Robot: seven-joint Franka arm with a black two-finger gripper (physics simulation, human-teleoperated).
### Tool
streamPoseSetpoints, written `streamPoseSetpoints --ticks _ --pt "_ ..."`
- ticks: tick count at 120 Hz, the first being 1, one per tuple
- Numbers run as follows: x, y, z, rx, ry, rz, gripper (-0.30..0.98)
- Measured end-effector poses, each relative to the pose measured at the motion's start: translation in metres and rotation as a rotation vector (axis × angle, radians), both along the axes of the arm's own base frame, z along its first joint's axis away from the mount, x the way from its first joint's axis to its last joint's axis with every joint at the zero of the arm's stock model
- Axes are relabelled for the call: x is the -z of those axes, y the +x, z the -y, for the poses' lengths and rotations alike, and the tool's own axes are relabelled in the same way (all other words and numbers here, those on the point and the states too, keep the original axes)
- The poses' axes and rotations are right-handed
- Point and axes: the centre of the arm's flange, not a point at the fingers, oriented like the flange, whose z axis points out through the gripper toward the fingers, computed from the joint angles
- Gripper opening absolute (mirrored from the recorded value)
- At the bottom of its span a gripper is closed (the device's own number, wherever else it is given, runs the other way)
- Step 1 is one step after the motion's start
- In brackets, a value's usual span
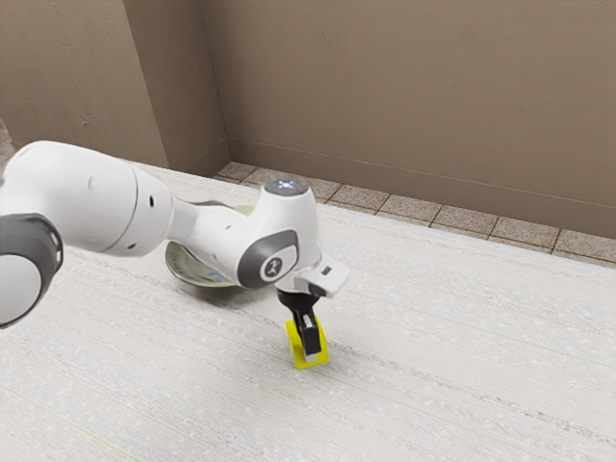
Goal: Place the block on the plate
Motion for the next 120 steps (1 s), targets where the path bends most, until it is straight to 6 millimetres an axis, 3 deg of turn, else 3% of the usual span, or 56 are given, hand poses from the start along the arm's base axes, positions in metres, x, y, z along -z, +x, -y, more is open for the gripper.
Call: streamPoseSetpoints --ticks 30,56,73,88,110,120 --pt "-0.001 0.002 0.001 0.011 -0.003 0.011 0.44" --pt "-0.012 0.004 0.000 0.014 -0.005 0.035 0.41" --pt "-0.037 0.007 -0.001 0.010 -0.014 0.074 0.40" --pt "-0.058 0.016 -0.021 -0.026 -0.021 0.104 0.40" --pt "-0.120 0.057 -0.045 -0.062 -0.026 0.191 0.40" --pt "-0.133 0.081 -0.064 -0.086 -0.018 0.203 0.40"
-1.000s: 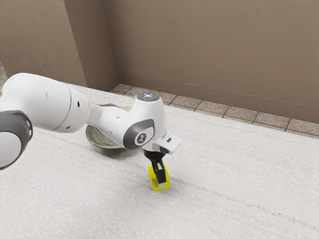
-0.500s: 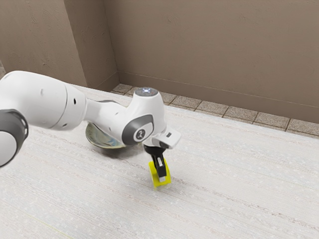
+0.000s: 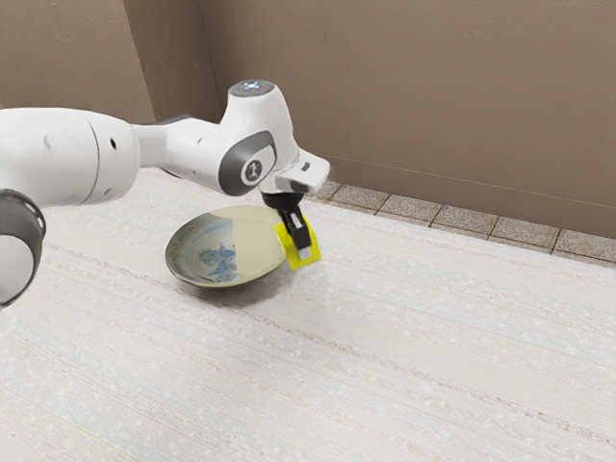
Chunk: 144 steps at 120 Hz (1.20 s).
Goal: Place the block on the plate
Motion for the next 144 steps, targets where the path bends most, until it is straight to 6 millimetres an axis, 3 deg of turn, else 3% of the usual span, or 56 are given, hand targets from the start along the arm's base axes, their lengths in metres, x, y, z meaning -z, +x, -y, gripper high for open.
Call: streamPoseSetpoints --ticks 27,50,78,94,122,131,144 --pt "0.021 0.032 -0.084 -0.089 0.022 -0.067 0.40" --pt "0.039 0.047 -0.158 -0.148 0.006 -0.113 0.40" --pt "0.072 0.060 -0.208 -0.134 -0.029 -0.154 0.40" --pt "0.091 0.060 -0.217 -0.111 -0.016 -0.183 0.41" --pt "0.090 0.056 -0.217 -0.068 0.003 -0.200 0.56" --pt "0.075 0.056 -0.213 -0.053 0.012 -0.189 0.60" --pt "0.033 0.049 -0.211 -0.043 0.026 -0.157 0.63"
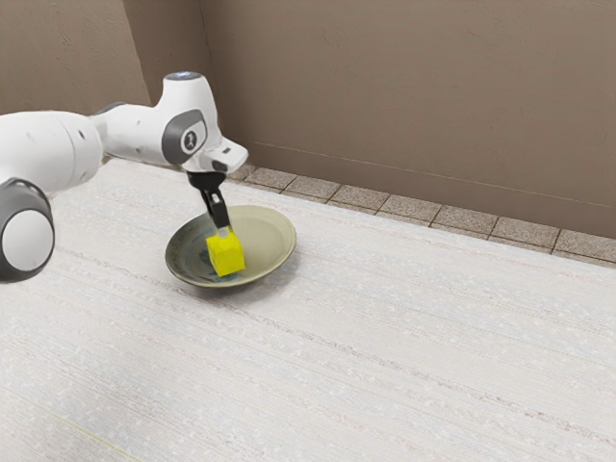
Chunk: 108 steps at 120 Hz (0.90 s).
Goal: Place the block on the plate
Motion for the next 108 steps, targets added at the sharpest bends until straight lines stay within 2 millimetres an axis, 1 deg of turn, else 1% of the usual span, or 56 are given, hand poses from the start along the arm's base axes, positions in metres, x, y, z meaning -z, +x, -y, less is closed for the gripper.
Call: streamPoseSetpoints --ticks 8,16,20,27,31,34,38,43,54,66,80,85,91,100,108 --pt "-0.027 -0.004 0.003 0.004 0.006 0.022 0.65" --pt "-0.059 -0.013 0.011 0.010 0.016 0.041 0.66" --pt "-0.080 -0.016 0.016 0.012 0.019 0.057 0.66" --pt "-0.123 -0.029 0.023 0.006 0.031 0.082 0.67" --pt "-0.142 -0.036 0.027 0.000 0.036 0.085 0.67" --pt "-0.156 -0.042 0.034 -0.001 0.040 0.088 0.67" --pt "-0.172 -0.049 0.044 -0.002 0.044 0.090 0.67" --pt "-0.186 -0.056 0.053 -0.007 0.047 0.089 0.68" --pt "-0.218 -0.076 0.062 -0.048 0.061 0.089 0.68" --pt "-0.246 -0.094 0.064 -0.119 0.074 0.080 0.68" --pt "-0.265 -0.113 0.060 -0.235 0.091 0.040 0.68" --pt "-0.278 -0.123 0.055 -0.282 0.097 0.034 0.68" --pt "-0.290 -0.135 0.045 -0.344 0.107 0.021 0.68" --pt "-0.294 -0.146 0.035 -0.417 0.116 -0.005 0.69" --pt "-0.283 -0.147 0.034 -0.451 0.113 -0.025 0.69"
